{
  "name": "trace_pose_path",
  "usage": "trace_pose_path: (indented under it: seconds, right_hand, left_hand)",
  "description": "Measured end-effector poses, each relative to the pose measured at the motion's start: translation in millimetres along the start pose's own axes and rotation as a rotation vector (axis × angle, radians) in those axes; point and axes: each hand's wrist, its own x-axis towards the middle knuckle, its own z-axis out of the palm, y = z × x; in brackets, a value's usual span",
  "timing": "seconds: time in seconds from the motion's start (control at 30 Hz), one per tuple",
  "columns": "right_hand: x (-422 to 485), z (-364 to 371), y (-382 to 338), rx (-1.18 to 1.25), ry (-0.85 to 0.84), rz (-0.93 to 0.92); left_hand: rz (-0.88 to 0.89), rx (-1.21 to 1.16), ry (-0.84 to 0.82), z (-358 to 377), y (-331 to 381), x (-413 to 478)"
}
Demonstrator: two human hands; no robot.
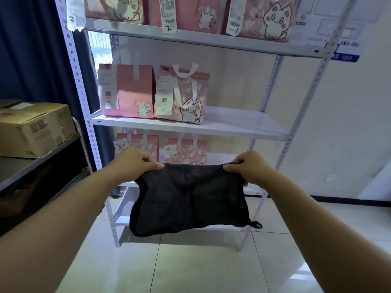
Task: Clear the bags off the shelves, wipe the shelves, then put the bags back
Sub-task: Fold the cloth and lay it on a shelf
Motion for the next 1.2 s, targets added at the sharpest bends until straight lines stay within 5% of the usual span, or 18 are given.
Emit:
trace_pose_path:
  seconds: [0.3, 0.6, 0.73, 0.9, 1.03, 1.2]
  right_hand:
    - [-18, 30, -52, 0.124, -0.182, -0.237]
    - [-29, 47, -62, 0.129, -0.278, -0.375]
    - [-30, 60, -66, 0.050, -0.182, -0.421]
    - [-24, 60, -65, 0.038, -0.085, -0.382]
    - [-19, 54, -63, 0.018, -0.049, -0.380]
    - [-11, 40, -57, 0.047, 0.024, -0.348]
  left_hand:
    - [-0.064, -0.470, -0.211, 32, 35, -9]
    - [0.034, -0.467, -0.241, 37, 33, -12]
    - [0.040, -0.491, -0.175, 39, 31, -10]
    - [0.150, -0.387, -0.148, 39, 28, -6]
    - [0.298, -0.065, -0.120, 33, 7, 4]
    - [0.289, 0.096, -0.169, 30, -25, 15]
